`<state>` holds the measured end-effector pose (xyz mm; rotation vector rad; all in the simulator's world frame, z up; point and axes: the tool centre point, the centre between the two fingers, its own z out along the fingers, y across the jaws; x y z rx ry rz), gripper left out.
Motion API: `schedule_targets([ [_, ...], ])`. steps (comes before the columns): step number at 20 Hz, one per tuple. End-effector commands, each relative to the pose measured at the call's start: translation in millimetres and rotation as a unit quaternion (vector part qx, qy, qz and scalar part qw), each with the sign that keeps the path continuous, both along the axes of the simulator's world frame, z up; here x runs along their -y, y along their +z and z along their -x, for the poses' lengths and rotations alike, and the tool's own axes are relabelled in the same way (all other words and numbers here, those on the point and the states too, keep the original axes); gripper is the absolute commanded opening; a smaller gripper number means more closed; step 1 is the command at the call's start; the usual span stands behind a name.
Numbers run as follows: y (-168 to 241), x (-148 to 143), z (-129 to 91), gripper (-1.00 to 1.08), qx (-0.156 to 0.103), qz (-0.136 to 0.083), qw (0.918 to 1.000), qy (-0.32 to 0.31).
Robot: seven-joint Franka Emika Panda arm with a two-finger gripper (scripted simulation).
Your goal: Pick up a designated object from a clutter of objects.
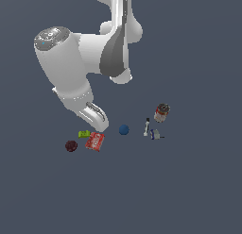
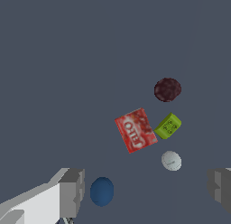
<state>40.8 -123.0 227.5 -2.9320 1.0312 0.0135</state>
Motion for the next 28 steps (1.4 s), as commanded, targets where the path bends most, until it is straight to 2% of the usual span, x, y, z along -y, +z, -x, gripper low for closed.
schedule_targets([
  [1,-18,15,-5,1.00,-0.001,-0.001,0.9987,-0.051],
  [4,-40,33,-10,1.00,-0.003,-0.002,0.9938,-0.111],
  [7,-63,52,-13,1.00,-0.005,-0.001,0.9854,-0.170],
  [15,-115,97,-13,1.00,-0.008,0.007,0.9529,-0.303],
  [22,-142,120,-10,1.00,-0.008,0.013,0.9305,-0.366],
  [25,-147,125,-9,1.00,-0.008,0.015,0.9254,-0.379],
  [28,-149,126,-9,1.00,-0.008,0.015,0.9237,-0.383],
])
